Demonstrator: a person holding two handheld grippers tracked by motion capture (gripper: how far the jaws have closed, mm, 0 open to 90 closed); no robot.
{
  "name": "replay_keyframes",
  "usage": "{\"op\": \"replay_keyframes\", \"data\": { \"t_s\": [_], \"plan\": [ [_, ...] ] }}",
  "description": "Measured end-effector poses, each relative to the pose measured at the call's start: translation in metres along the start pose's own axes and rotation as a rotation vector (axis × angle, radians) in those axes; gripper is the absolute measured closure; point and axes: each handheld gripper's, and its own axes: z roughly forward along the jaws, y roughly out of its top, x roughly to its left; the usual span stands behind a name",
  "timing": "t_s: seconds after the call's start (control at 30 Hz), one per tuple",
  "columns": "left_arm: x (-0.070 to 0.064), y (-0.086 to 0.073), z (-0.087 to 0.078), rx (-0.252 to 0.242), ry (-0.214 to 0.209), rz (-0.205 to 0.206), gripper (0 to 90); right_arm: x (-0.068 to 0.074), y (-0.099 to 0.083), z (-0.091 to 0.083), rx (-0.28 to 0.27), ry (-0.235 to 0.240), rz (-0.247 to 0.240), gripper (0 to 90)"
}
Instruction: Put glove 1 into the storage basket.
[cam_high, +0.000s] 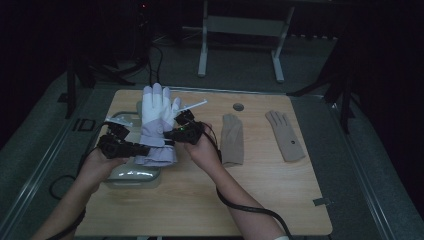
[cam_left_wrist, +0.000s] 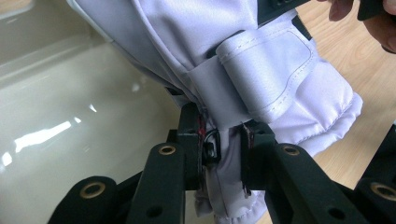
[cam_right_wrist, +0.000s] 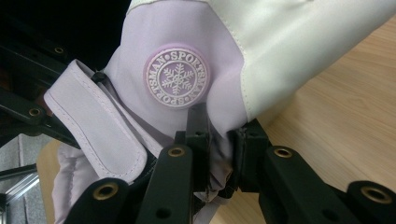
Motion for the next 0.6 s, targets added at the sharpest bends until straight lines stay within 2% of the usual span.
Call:
{"op": "replay_keyframes", "data": {
  "t_s": [0.3,0.33,0.47,0.6],
  "plan": [
    [0.028,-0.02,-0.012,0.036,0.024,-0.061,74.3,0.016,0.011,0.043,0.027,0.038,-0.007,79.0],
    [0.031,-0.022,-0.012,0.043,0.028,-0.058,74.3,0.016,0.011,0.047,0.029,0.042,-0.007,79.0],
    [0.039,-0.028,-0.009,0.059,0.027,-0.078,74.3,0.018,0.009,0.06,0.049,0.05,0.003,79.0],
    [0.048,-0.039,0.003,0.089,0.018,-0.095,74.3,0.018,0.003,0.076,0.089,0.039,0.008,79.0]
  ]
}}
